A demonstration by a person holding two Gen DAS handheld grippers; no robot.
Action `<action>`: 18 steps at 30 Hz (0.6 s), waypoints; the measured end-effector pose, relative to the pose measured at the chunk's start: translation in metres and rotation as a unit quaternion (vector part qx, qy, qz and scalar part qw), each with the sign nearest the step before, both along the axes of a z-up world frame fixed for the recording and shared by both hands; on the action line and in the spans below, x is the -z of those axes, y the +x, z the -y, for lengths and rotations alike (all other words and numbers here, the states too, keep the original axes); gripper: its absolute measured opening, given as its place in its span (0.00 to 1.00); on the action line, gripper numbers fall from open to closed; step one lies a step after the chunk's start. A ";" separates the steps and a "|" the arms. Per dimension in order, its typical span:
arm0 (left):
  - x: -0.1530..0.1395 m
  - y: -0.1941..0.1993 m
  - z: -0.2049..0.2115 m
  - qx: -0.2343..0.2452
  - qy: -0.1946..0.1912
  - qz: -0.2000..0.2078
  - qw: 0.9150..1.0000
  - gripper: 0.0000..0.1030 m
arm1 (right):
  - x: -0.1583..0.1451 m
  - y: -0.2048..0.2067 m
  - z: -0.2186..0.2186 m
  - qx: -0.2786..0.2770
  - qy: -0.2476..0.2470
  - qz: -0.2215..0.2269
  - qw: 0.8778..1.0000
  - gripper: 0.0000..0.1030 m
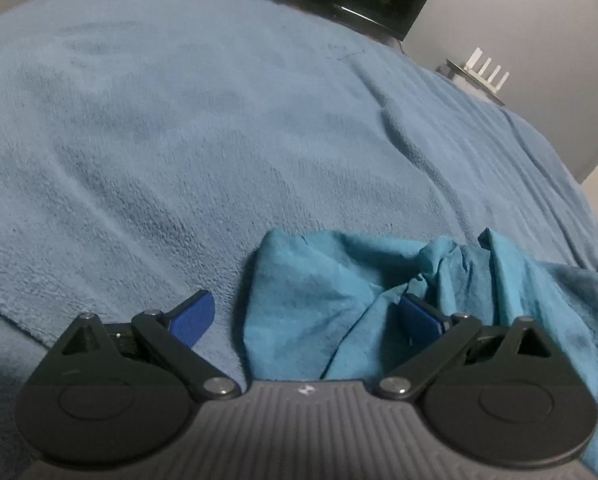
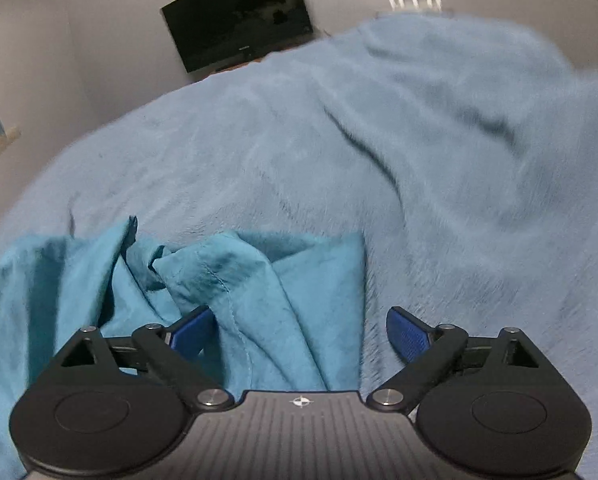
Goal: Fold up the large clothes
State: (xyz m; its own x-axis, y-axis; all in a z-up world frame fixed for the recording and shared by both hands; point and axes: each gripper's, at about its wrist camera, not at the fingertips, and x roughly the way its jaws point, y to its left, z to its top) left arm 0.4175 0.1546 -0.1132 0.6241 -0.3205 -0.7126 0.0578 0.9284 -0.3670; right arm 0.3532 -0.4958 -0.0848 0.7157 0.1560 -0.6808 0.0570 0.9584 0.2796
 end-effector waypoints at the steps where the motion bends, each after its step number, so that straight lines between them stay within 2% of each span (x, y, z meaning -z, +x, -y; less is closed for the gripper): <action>1: 0.000 0.001 0.001 0.001 0.002 0.000 1.000 0.95 | 0.003 0.000 0.004 -0.001 0.016 0.000 1.000 0.92; 2: 0.000 0.001 0.003 0.006 0.007 0.001 1.000 0.93 | 0.002 -0.003 0.003 -0.002 0.024 0.003 1.000 0.90; 4: -0.004 -0.004 0.006 0.024 0.014 0.009 1.000 0.74 | 0.003 0.000 0.004 -0.009 0.032 0.012 0.999 0.84; 5: -0.008 -0.008 0.011 0.036 0.017 0.015 0.999 0.57 | 0.004 0.000 0.003 -0.012 0.030 0.015 0.999 0.79; 6: -0.012 -0.014 0.014 0.046 0.029 0.024 0.998 0.45 | 0.004 -0.001 0.000 -0.016 0.023 0.018 0.999 0.74; 7: -0.016 -0.019 0.022 0.060 0.054 0.040 0.996 0.39 | 0.003 -0.002 -0.002 -0.018 0.018 0.022 0.999 0.71; 9: -0.024 -0.030 0.036 0.079 0.096 0.061 0.990 0.22 | -0.002 -0.009 -0.011 -0.019 0.009 0.033 0.999 0.57; 10: -0.027 -0.034 0.043 0.079 0.125 0.072 0.986 0.18 | -0.005 -0.012 -0.012 -0.020 0.001 0.039 0.999 0.51; 12: -0.036 -0.046 0.052 0.081 0.161 0.095 0.979 0.07 | -0.013 -0.020 -0.026 -0.022 -0.039 0.055 0.997 0.34; 14: -0.046 -0.060 0.056 0.075 0.179 0.119 0.974 0.05 | -0.022 -0.030 -0.047 -0.029 -0.108 0.075 0.991 0.24; 16: -0.058 -0.073 0.057 0.059 0.186 0.144 0.970 0.03 | -0.030 -0.044 -0.074 -0.036 -0.192 0.098 0.976 0.19; 18: -0.072 -0.085 0.059 0.042 0.188 0.165 0.967 0.02 | -0.036 -0.053 -0.093 -0.035 -0.251 0.123 0.959 0.14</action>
